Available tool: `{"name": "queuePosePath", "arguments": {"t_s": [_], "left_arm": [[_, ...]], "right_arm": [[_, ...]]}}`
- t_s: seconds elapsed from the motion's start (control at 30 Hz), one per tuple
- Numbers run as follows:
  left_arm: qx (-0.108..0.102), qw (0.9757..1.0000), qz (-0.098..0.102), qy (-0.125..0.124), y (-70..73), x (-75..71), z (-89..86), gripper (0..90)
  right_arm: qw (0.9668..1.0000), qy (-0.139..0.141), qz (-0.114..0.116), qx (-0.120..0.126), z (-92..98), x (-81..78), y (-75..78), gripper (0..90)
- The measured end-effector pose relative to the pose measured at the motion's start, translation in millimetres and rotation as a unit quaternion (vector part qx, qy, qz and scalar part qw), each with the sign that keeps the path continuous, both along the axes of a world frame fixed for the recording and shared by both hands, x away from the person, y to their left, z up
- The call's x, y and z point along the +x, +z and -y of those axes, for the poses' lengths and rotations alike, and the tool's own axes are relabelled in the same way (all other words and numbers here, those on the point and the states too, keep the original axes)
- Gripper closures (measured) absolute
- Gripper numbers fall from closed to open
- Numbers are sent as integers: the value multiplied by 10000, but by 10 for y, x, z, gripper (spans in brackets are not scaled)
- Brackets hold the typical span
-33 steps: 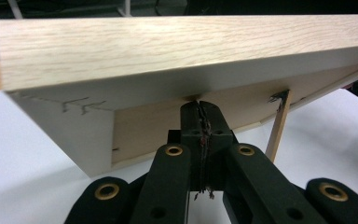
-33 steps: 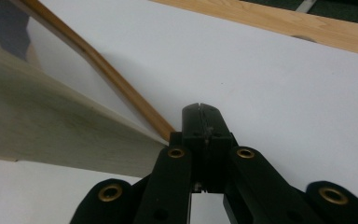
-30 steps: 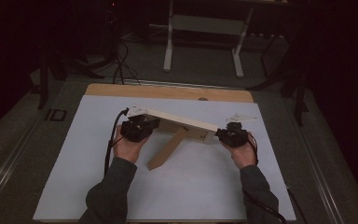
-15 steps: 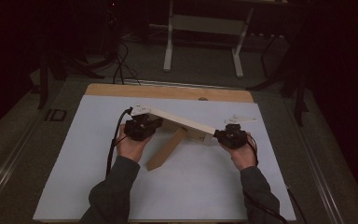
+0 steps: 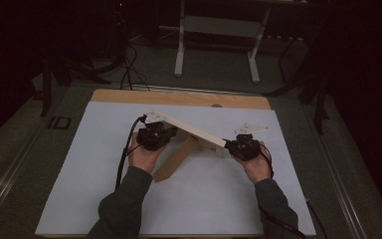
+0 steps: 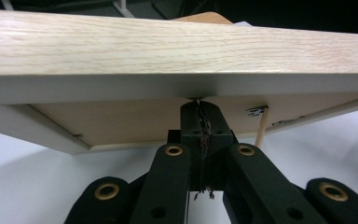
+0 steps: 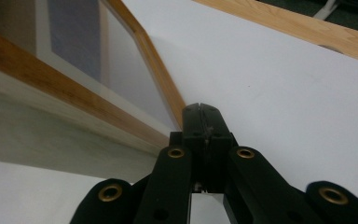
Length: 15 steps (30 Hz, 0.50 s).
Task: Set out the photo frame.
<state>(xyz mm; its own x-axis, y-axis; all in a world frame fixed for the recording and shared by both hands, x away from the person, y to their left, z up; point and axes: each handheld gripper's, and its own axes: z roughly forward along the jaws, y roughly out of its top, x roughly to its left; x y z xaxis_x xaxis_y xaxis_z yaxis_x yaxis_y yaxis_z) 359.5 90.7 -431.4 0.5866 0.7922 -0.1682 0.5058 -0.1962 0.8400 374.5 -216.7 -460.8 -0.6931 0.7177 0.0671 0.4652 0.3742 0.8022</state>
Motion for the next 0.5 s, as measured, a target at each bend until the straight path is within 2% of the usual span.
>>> {"name": "queuePosePath", "arguments": {"t_s": [0.5], "left_arm": [[66,9996,-1,-276,-12,-51,228,896]], "right_arm": [[10000,62,31,24,-48,-37,4,899]]}}
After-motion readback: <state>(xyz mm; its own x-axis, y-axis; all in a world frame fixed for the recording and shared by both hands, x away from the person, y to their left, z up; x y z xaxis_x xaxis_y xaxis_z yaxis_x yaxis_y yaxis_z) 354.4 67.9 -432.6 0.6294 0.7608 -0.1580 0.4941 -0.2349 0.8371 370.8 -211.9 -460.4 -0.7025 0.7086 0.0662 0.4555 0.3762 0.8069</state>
